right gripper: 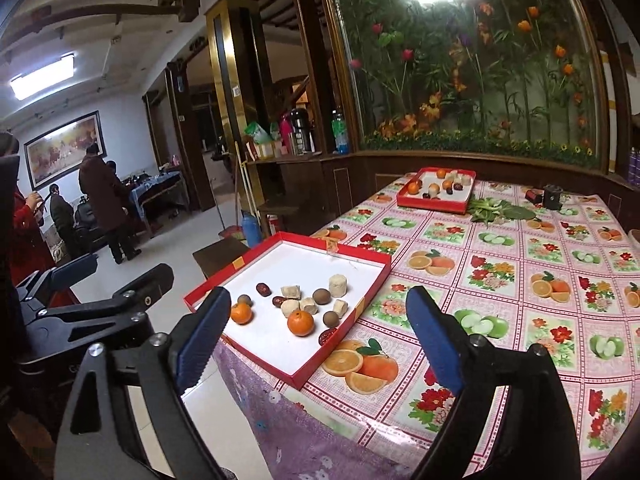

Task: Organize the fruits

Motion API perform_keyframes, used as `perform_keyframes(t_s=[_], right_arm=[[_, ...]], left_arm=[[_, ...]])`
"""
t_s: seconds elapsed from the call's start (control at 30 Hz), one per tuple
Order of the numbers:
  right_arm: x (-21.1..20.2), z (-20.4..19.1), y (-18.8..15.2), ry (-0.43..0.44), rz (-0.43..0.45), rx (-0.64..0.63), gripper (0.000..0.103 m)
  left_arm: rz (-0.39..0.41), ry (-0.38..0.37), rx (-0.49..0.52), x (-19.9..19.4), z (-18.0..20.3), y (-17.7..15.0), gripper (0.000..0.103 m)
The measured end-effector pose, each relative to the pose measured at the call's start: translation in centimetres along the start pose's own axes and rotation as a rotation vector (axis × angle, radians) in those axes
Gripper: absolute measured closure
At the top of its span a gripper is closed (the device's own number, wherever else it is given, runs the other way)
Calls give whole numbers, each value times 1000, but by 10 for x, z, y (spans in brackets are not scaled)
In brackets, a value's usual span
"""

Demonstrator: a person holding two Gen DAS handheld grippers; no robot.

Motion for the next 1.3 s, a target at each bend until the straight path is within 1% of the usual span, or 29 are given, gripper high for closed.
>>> perform_keyframes(t_s=[0.23,0.4,0.6,0.87,0.97,1.13,1.3], right_arm=[[-13,-11,4,2,36,-17,9],[-19,-16,5,8,51,-23,8],[-22,-13,8,18,61,-8,6],[-13,-7,2,13,47,5,6],[-7,-2,0,-2,43,7,6],[2,6,-4,-18,28,16,6],[16,11,-7,-20,1,34,6]], left_arm=[[15,29,-20,-9,-14,1,0],[27,18,-35,-13,-16,5,0],[45,13,-18,-18,-11,8,0],[11,-16,-14,-4,-1,4,0],[-3,-33,-17,1,3,2,0],[-22,-33,5,11,8,-3,0],[-50,-36,-6,25,6,-5,0]])
Point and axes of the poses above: each gripper's, at about its wrist camera, not at the fingertips, and x roughly the way its jaws point, z to its right, y to its top, the point moved 6 cm from there along x, roughly the way its jaws point, and after that the axes turned 2 degrees about -x, right-handed, at the moved point
